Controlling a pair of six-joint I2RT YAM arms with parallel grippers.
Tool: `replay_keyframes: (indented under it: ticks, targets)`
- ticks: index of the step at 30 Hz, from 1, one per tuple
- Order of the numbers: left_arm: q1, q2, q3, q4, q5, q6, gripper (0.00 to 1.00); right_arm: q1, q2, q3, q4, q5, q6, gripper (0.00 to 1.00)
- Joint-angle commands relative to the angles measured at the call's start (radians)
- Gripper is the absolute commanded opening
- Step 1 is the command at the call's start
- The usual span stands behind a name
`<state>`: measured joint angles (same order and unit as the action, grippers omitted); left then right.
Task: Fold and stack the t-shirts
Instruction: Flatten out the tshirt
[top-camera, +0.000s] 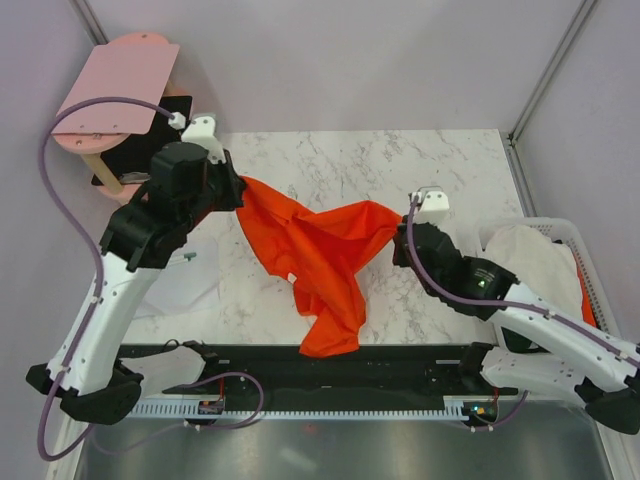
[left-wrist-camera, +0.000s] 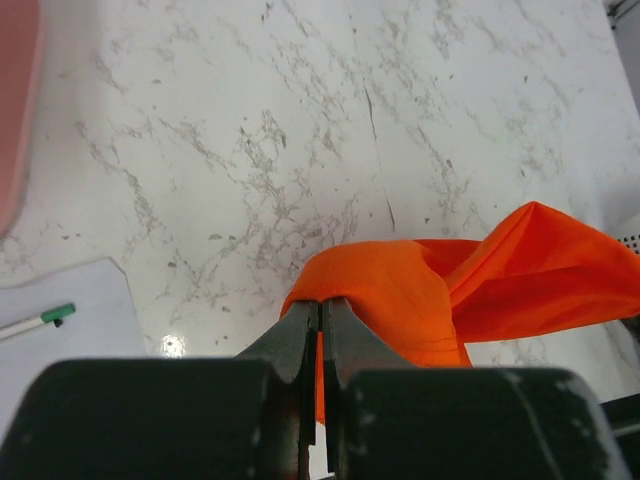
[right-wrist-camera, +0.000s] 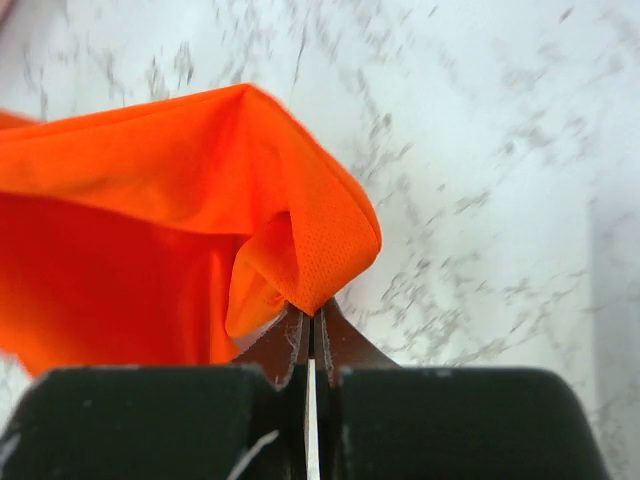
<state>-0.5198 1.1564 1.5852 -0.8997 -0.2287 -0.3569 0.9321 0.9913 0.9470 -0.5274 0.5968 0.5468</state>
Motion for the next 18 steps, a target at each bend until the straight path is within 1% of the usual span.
replay_keyframes:
  ticks: [1, 6, 8, 12, 16, 17, 18]
  targets:
    - [-0.005, -0.084, 0.137, -0.051, -0.087, 0.073, 0.02, 0.004, -0.066, 0.133, -0.121, 0.242, -0.125, 0.00]
    - [-0.005, -0.087, 0.315, -0.132, -0.141, 0.114, 0.02, 0.004, -0.112, 0.222, -0.154, 0.314, -0.199, 0.00]
    - [-0.005, -0.080, 0.395, -0.152, -0.138, 0.130, 0.02, 0.004, -0.131, 0.262, -0.166, 0.325, -0.238, 0.00]
    - [-0.005, -0.075, 0.504, -0.197, -0.117, 0.142, 0.02, 0.004, -0.184, 0.340, -0.189, 0.340, -0.291, 0.00]
    - [-0.005, -0.093, 0.578, -0.241, -0.058, 0.147, 0.02, 0.004, -0.238, 0.397, -0.216, 0.276, -0.344, 0.00]
    - [-0.005, -0.099, 0.608, -0.252, -0.041, 0.145, 0.02, 0.004, -0.250, 0.407, -0.220, 0.218, -0.355, 0.00]
    - [-0.005, -0.109, 0.627, -0.261, -0.005, 0.145, 0.02, 0.004, -0.272, 0.432, -0.227, 0.198, -0.369, 0.00]
